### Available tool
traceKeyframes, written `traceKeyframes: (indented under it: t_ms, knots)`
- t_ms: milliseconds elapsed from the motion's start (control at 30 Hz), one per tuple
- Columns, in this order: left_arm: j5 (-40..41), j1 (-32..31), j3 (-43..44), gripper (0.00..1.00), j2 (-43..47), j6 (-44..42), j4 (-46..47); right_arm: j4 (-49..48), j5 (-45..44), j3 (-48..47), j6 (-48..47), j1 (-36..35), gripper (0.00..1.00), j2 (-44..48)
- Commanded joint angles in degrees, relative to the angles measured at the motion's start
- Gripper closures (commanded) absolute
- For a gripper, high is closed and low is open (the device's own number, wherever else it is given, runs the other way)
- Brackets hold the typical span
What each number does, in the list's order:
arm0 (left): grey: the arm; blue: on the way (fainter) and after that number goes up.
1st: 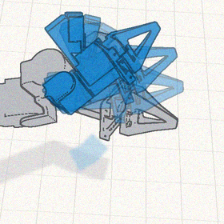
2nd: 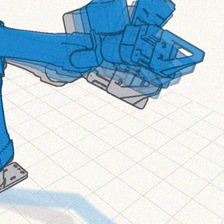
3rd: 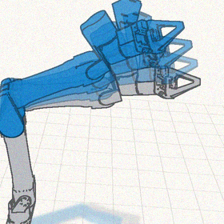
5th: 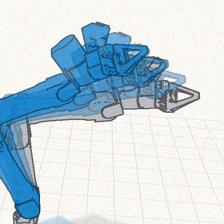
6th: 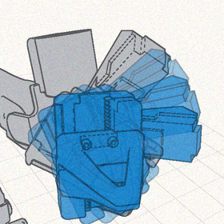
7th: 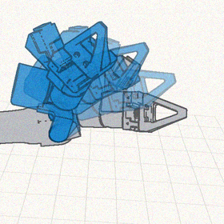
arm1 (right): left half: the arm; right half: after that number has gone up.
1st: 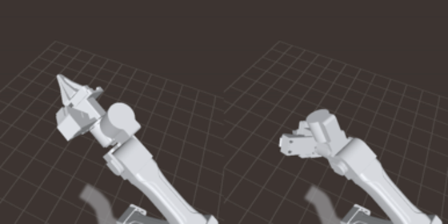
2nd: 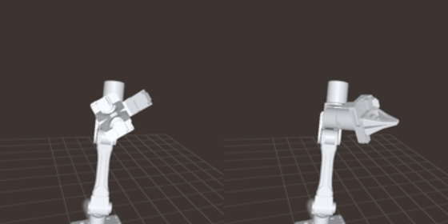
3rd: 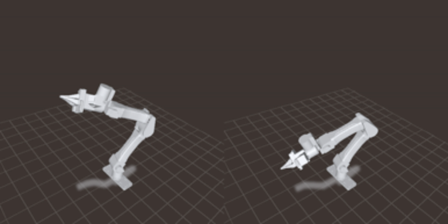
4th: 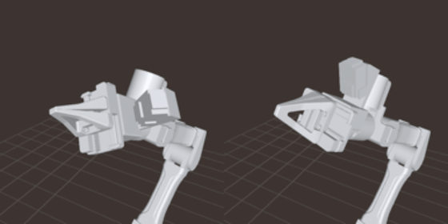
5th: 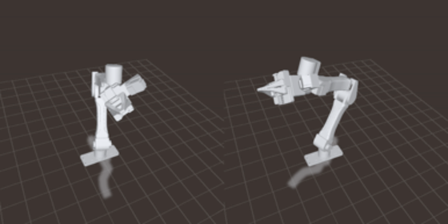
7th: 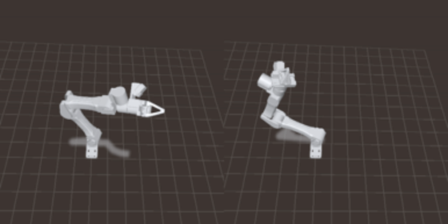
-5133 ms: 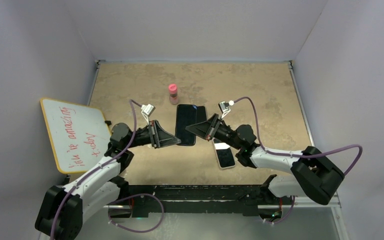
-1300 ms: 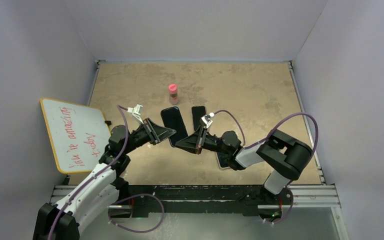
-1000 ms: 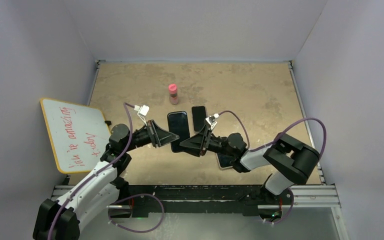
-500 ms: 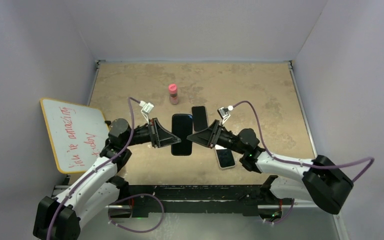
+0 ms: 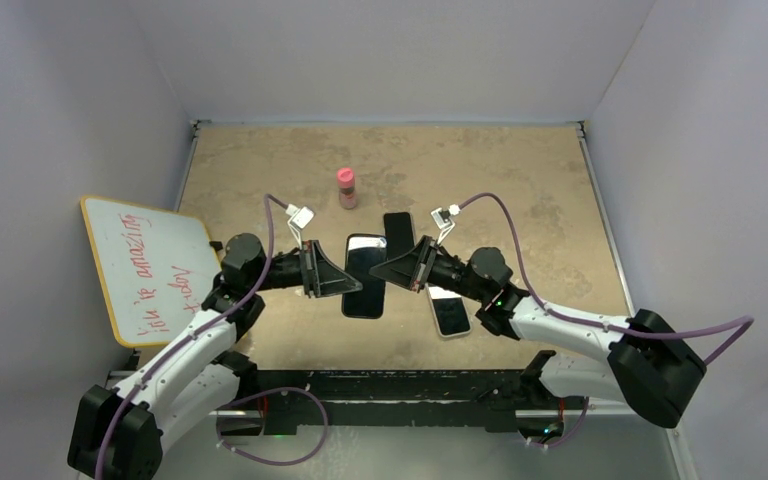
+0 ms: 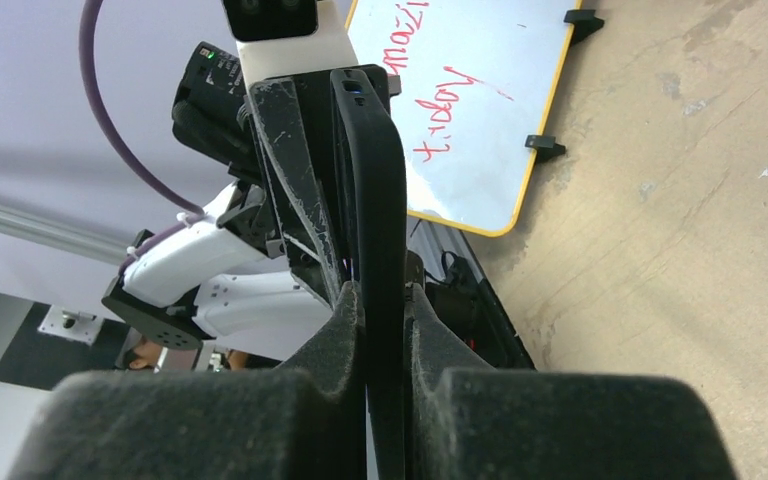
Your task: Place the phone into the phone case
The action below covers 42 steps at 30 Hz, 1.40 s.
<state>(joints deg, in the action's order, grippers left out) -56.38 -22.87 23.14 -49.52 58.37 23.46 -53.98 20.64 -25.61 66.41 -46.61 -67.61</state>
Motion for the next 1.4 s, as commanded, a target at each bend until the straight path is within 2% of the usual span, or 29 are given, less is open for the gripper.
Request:
traceKeyframes:
  t_ms: [0, 133, 300, 500, 567, 600, 667, 700, 833, 1100, 1133, 1200, 1267, 1333, 1367]
  knots:
    - [0.8, -0.1, 3.5, 0.74, 1.0, -3.7, -1.0, -2.9, -3.4, -1.0, 2.5, 0.8, 1.0, 1.3]
    - [0.9, -0.1, 3.3, 0.63, 0.3, -3.4, -1.8, -3.3, -6.1, 0.7, 4.1, 2.4, 1.0, 3.7]
    - [0.7, -0.1, 2.6, 0.6, -0.7, -3.4, -2.2, -0.6, -8.8, 1.1, 4.0, 3.6, 1.0, 6.8]
    - [1.1, -0.1, 2.2, 0.6, -2.3, -3.4, -1.9, -0.2, -9.2, 1.2, 3.8, 3.8, 1.0, 6.5]
    - [1.1, -0.1, 2.3, 0.66, -3.0, -3.5, -1.8, -0.5, -9.0, 1.2, 4.0, 3.8, 1.0, 6.0]
    - [1.1, -0.1, 2.5, 0.73, -3.2, -3.6, -1.8, -0.5, -8.7, 1.1, 4.0, 3.8, 1.0, 5.5]
    - [2.1, -0.1, 3.0, 0.94, -3.5, -4.5, -3.1, -0.8, -8.3, 1.0, 4.2, 3.8, 1.0, 4.8]
    - [3.4, -0.1, 3.7, 1.0, -3.7, -6.4, -5.8, -0.9, -8.1, 1.1, 4.3, 3.8, 1.0, 4.6]
    - [11.3, -0.1, 9.1, 1.0, -4.8, -16.7, -24.3, 0.9, -8.1, 0.7, 3.7, 3.7, 1.0, 4.4]
    - [13.9, -0.1, 11.8, 1.0, -6.0, -18.8, -29.3, 3.9, -7.5, -0.4, 2.2, 3.8, 1.0, 3.4]
    - [13.7, -0.1, 11.7, 0.93, -5.7, -18.4, -28.6, 4.0, -7.3, -0.5, 2.2, 3.8, 1.0, 3.1]
    - [14.0, 0.0, 11.7, 0.73, -4.4, -18.0, -27.9, 4.4, -6.9, -0.4, 2.0, 3.8, 1.0, 2.9]
    - [15.3, -0.1, 12.1, 0.58, -2.8, -18.6, -28.4, 5.1, -6.8, -0.4, 1.5, 3.8, 1.0, 2.8]
    - [18.0, -0.1, 13.1, 0.35, -1.0, -20.4, -30.7, 6.7, -6.8, -0.6, 0.6, 3.9, 1.0, 2.8]
    - [20.1, -0.1, 13.7, 0.27, -0.3, -21.3, -32.2, 7.9, -6.8, -0.9, -0.1, 3.9, 1.0, 2.6]
